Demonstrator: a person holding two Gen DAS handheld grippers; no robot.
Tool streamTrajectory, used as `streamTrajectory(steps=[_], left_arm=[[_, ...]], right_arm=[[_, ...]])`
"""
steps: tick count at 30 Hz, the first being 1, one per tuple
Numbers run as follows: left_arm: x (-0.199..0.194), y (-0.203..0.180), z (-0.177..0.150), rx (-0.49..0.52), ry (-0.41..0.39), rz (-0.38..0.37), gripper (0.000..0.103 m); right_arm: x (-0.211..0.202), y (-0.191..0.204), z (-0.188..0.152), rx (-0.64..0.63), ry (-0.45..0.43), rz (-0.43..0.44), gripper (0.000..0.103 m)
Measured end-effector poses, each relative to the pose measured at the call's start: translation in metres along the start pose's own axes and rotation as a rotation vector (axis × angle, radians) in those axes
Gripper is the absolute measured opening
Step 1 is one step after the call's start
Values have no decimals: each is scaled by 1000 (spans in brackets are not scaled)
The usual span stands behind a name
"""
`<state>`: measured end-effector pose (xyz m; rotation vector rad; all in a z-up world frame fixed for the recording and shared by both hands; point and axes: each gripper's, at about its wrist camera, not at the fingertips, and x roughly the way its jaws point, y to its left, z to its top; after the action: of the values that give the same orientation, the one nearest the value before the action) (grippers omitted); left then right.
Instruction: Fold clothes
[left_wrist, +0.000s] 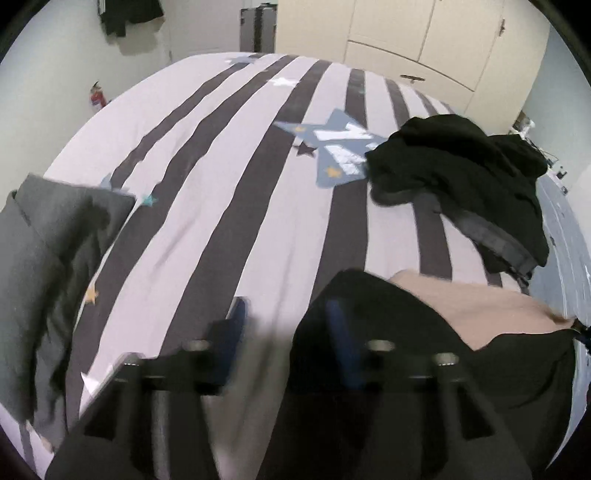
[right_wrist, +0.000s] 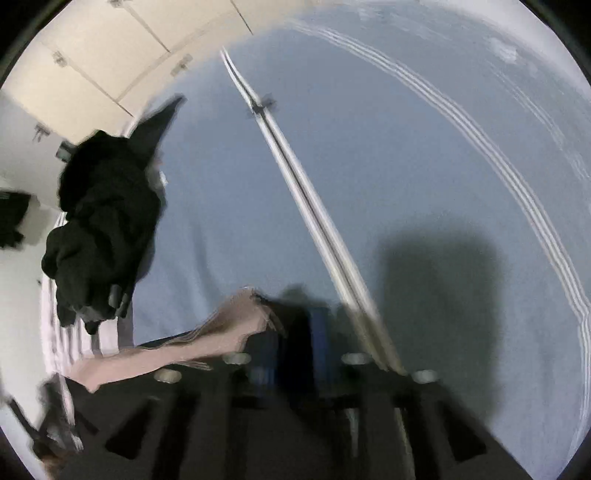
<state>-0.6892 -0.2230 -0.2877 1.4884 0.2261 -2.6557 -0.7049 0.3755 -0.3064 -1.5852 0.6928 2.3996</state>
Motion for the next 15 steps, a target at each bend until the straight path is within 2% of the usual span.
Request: streamTrajectory(steps=[2,4,6,11,12,13,14,15], left_arm=[[9,-7,2,60,30,-1,50],[24,-17,1,134,76,5,50],[37,-25,0,195,110,15,50],[46,-40,3,272,88,-9,48],[48,-42,5,276,88,-10,41],[53,-44,5,291,107,-8,17],[61,-47,4,311,135,-5,3],[66,-50,5,328,150,-1,3]], right_arm=[[-20,5,-8,-63,-81,2,43],[-25,13,-18,-158,-95,-14,43],[-22,20,-33,-254,-80,-21,43],[-1,30,-55,-383,-23,-40,43],[4,31,-55,-395,-20,-49,43],[7,30,-55,-404,-21,-55,43],[11,31,-54,-407,-18,-55,43],[16,33,-52,-402,-14,-48,41]])
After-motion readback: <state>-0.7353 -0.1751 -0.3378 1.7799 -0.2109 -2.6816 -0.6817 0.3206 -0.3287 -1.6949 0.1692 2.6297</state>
